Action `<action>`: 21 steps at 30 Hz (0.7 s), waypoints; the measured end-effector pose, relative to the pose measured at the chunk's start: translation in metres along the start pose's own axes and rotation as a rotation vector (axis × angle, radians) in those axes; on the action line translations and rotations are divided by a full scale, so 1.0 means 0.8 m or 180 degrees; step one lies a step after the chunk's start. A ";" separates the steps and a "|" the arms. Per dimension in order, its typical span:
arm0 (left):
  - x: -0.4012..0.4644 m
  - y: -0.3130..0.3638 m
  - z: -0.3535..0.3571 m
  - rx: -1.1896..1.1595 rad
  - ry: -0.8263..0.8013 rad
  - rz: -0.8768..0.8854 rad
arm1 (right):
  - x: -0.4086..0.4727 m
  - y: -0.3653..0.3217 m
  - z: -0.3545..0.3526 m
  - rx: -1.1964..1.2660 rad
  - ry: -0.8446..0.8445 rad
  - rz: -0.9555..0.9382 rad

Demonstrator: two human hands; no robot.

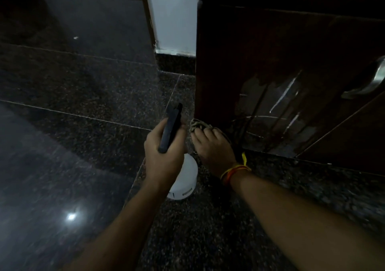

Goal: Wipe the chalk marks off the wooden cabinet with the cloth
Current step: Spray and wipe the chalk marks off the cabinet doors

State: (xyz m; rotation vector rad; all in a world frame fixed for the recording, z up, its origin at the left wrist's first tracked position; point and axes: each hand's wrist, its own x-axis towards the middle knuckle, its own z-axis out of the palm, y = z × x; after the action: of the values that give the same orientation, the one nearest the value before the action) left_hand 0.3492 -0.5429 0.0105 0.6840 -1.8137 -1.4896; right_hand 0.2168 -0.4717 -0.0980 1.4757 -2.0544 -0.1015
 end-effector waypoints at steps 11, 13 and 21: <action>0.003 0.011 0.010 -0.0223 0.0116 -0.0046 | -0.005 0.003 0.005 0.0052 -0.0092 -0.0103; 0.003 0.013 0.010 -0.0283 0.0052 -0.0020 | -0.013 0.004 0.013 0.0065 -0.0226 -0.0180; 0.003 0.023 0.007 -0.0306 0.0017 -0.0033 | -0.054 0.042 0.004 -0.0017 -0.0544 -0.0090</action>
State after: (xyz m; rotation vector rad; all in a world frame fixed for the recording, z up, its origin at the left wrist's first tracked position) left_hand 0.3441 -0.5373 0.0284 0.6502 -1.7248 -1.5694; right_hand 0.1961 -0.4217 -0.1055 1.5394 -2.1656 -0.2520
